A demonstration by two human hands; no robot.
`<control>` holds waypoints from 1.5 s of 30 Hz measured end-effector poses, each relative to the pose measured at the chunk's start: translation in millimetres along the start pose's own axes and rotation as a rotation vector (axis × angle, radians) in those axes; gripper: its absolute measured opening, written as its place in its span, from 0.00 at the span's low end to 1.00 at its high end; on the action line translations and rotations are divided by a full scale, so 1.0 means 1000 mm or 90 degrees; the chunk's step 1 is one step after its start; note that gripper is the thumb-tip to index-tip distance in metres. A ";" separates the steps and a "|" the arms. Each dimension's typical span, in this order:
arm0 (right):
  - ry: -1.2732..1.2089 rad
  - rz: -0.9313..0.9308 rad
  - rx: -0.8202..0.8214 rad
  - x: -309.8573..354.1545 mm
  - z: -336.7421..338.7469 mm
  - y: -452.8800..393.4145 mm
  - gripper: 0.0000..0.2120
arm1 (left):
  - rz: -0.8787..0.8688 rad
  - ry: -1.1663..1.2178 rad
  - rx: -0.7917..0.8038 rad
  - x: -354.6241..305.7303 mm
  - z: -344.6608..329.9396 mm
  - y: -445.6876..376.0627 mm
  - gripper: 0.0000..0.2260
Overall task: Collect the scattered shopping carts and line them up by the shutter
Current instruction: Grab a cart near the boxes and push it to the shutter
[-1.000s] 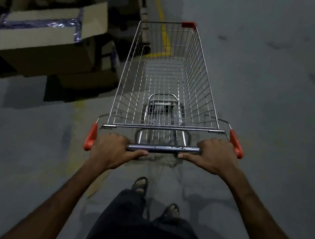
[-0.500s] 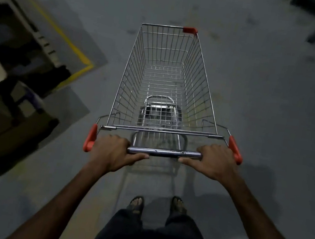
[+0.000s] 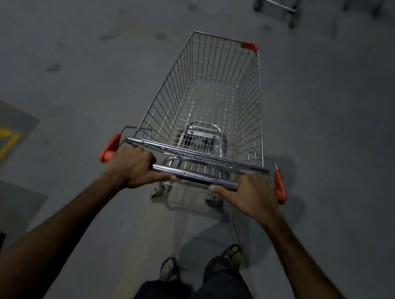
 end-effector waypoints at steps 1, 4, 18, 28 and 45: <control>-0.005 -0.018 -0.005 -0.011 -0.002 0.004 0.45 | -0.021 -0.005 0.003 -0.010 0.002 -0.011 0.44; 0.018 -0.069 -0.033 -0.046 -0.005 0.019 0.46 | -0.081 -0.024 0.003 -0.045 0.009 -0.041 0.43; -0.054 -0.344 -0.005 -0.235 -0.013 0.143 0.45 | -0.318 -0.100 0.025 -0.279 0.019 -0.143 0.44; -0.065 -0.553 -0.008 -0.362 -0.031 0.258 0.50 | -0.485 -0.153 0.039 -0.478 0.021 -0.183 0.46; -0.165 -0.864 -0.006 -0.488 -0.045 0.403 0.46 | -0.791 -0.177 0.004 -0.767 0.020 -0.222 0.47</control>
Point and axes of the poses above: each hand's wrist, its own y-axis away from the middle knuckle, its own z-axis out of the back of the hand, x = y × z, the point moved 9 cm from there along -y, towards the middle knuckle, and after that the axes turned 6 degrees about y, right-handed, at the moved point
